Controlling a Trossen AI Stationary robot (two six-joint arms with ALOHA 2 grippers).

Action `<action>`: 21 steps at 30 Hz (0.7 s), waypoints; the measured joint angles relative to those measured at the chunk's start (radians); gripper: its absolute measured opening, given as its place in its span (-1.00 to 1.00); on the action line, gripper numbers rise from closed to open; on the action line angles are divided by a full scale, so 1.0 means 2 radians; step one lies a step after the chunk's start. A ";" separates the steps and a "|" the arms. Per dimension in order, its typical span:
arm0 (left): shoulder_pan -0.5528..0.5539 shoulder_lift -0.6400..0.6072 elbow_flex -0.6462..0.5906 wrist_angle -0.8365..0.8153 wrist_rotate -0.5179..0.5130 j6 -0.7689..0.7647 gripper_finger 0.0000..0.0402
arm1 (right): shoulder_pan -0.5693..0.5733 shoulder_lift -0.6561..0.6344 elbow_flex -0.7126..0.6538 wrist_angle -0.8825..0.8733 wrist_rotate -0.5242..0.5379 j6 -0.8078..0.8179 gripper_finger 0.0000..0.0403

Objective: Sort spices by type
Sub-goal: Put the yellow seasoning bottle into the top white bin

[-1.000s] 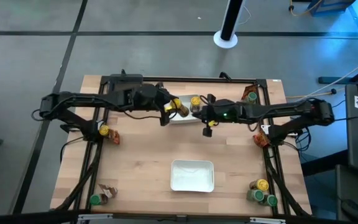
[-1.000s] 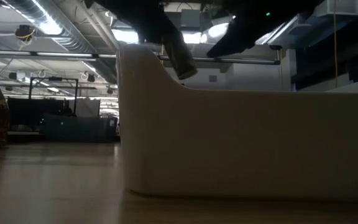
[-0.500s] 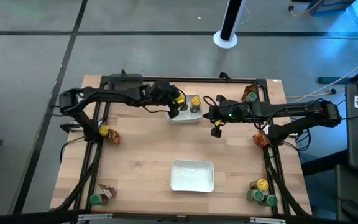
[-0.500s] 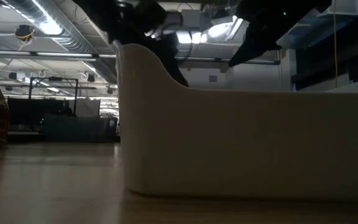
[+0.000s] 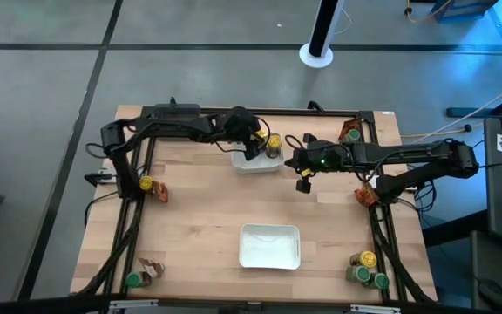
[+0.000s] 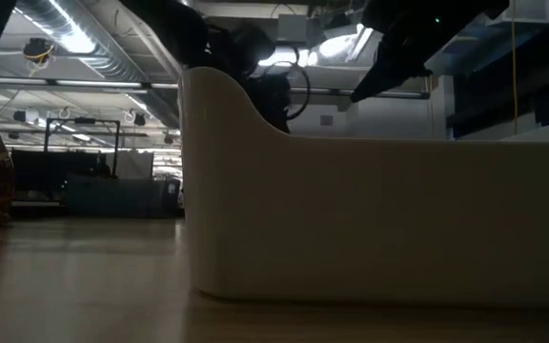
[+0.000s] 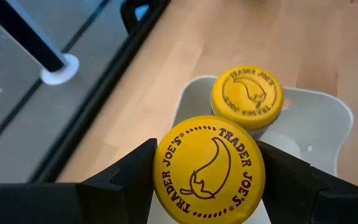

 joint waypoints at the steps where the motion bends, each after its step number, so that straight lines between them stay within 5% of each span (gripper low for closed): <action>1: 0.001 0.004 0.000 0.000 0.002 -0.002 0.09 | 0.000 0.000 0.000 0.000 0.000 0.000 -0.91; 21: 0.002 0.038 -0.001 0.009 0.004 -0.001 0.25 | 0.000 0.000 0.000 0.002 -0.001 0.001 -0.91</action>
